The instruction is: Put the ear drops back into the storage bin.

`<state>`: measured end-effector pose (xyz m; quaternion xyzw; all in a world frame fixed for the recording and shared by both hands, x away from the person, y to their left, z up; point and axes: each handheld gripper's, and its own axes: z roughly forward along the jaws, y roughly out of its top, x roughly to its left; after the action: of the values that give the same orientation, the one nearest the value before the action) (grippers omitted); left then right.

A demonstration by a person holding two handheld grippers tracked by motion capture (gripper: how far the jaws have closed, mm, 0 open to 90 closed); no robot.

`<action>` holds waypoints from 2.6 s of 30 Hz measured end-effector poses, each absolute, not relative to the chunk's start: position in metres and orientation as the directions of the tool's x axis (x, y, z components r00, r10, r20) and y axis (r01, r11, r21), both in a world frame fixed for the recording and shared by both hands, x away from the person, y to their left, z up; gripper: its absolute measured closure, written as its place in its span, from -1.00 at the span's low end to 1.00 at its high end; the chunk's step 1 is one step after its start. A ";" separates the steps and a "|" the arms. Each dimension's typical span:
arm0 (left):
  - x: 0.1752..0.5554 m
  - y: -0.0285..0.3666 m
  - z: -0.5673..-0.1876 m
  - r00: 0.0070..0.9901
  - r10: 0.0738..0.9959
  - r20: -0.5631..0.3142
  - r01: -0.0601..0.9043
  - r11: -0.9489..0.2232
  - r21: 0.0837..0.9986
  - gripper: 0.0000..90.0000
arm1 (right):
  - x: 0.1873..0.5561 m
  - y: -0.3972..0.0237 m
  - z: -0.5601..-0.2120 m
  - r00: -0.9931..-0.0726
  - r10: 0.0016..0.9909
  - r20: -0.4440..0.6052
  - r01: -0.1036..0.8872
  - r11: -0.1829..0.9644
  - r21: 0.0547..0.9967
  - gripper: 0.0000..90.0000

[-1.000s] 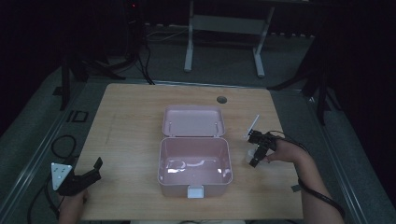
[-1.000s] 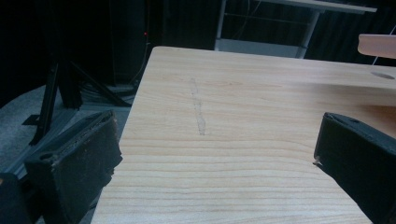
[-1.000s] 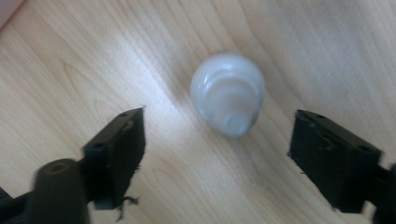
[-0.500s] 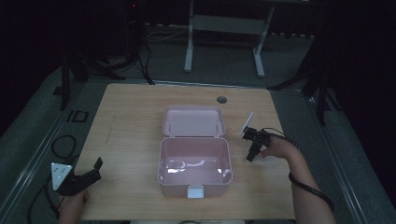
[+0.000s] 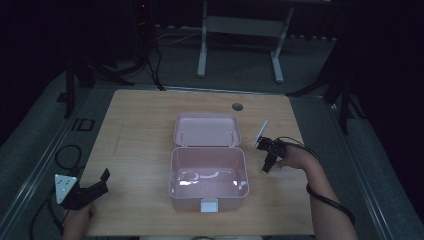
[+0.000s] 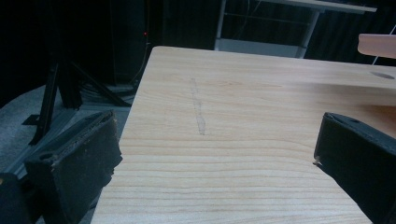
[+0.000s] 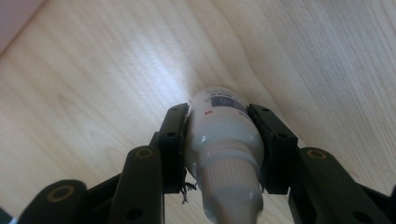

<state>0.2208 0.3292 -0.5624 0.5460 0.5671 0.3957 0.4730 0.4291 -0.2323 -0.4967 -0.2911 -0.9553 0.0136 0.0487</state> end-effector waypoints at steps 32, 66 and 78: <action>0.221 0.329 -0.562 0.042 0.994 -0.103 0.245 0.090 0.965 -0.99 | 0.371 -0.218 -0.474 -0.999 0.049 0.023 0.047 0.997 -0.069 0.33; 0.221 0.329 -0.562 0.040 0.994 -0.102 0.244 0.089 0.966 -0.99 | 0.350 -0.205 -0.434 -0.997 -0.034 0.071 -0.040 0.996 -0.076 0.33; 0.221 0.329 -0.562 0.040 0.994 -0.103 0.244 0.091 0.965 -0.99 | 0.351 -0.197 -0.407 -0.998 -0.028 0.049 -0.031 0.998 -0.063 0.33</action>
<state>0.2207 0.3290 -0.5624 0.5451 0.5678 0.3969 0.4721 0.3508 -0.1968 -0.4075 0.0150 -0.9991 0.0320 0.0240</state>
